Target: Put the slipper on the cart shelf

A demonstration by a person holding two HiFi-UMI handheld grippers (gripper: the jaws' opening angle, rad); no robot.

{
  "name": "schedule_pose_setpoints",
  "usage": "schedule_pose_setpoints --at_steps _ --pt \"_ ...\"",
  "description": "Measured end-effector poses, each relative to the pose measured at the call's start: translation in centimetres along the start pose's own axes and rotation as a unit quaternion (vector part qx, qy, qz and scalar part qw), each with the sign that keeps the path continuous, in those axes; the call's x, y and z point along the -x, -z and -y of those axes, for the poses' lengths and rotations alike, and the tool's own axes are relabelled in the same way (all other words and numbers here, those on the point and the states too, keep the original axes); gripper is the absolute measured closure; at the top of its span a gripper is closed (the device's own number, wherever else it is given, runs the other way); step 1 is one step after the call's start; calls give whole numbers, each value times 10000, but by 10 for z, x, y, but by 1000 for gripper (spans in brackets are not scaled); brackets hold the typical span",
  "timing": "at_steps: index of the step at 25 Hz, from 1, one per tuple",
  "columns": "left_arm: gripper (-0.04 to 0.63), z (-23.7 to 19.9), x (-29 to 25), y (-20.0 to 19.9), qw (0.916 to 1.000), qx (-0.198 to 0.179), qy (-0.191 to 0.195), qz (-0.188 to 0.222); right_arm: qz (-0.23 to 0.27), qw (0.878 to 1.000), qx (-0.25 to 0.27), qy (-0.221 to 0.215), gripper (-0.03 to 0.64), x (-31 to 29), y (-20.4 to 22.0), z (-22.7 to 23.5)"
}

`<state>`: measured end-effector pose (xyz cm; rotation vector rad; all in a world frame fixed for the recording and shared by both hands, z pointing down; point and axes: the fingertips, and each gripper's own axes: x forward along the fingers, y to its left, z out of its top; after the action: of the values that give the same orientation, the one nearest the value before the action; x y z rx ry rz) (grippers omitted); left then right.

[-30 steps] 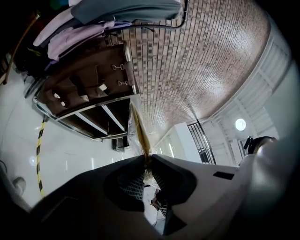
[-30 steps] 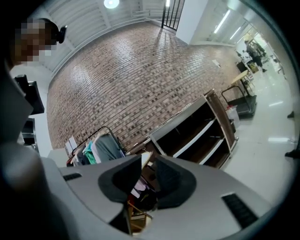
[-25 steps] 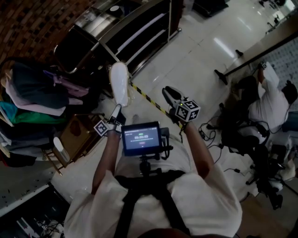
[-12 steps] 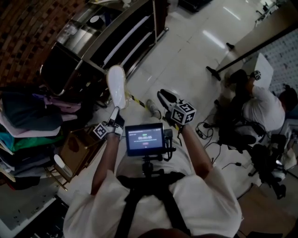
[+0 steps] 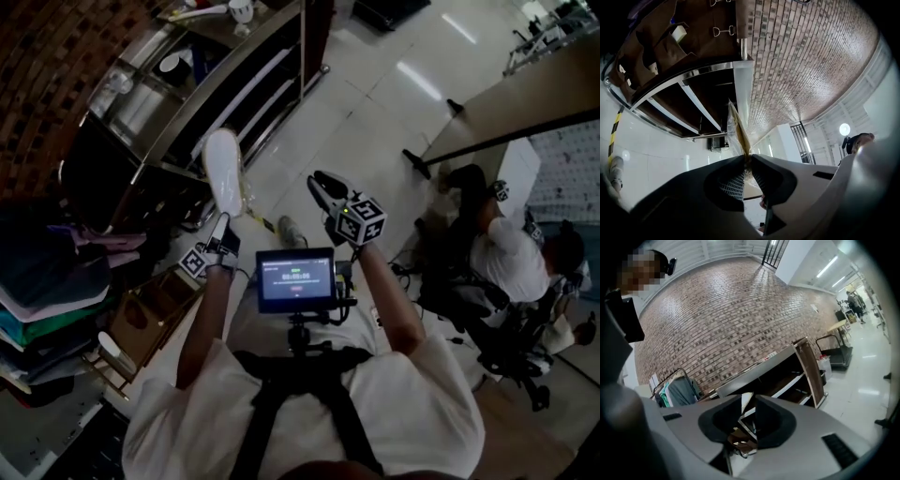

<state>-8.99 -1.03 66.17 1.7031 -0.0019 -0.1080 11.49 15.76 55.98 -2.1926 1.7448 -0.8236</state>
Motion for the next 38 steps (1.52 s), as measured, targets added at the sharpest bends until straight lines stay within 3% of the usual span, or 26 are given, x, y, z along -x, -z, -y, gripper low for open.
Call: schedule_pose_setpoints --at_steps 9,14,21,29,38 --pt "551 -33 -58 -16 9993 308 -36 222 -224 9992 268 -192 495 -55 -46 36" --pt "551 -41 -79 -14 9987 366 -21 353 -308 9989 157 -319 495 -67 -56 57" --pt "551 -29 -92 -25 9969 113 -128 771 -457 9967 -8 -678 497 -101 -73 88" --pt "551 -23 -109 -33 9821 122 -499 1813 -957 9836 125 -1523 497 -155 -115 109" --pt "551 -23 -148 -38 9667 -191 -766 2435 -1344 9636 377 -2278 499 -212 -150 135"
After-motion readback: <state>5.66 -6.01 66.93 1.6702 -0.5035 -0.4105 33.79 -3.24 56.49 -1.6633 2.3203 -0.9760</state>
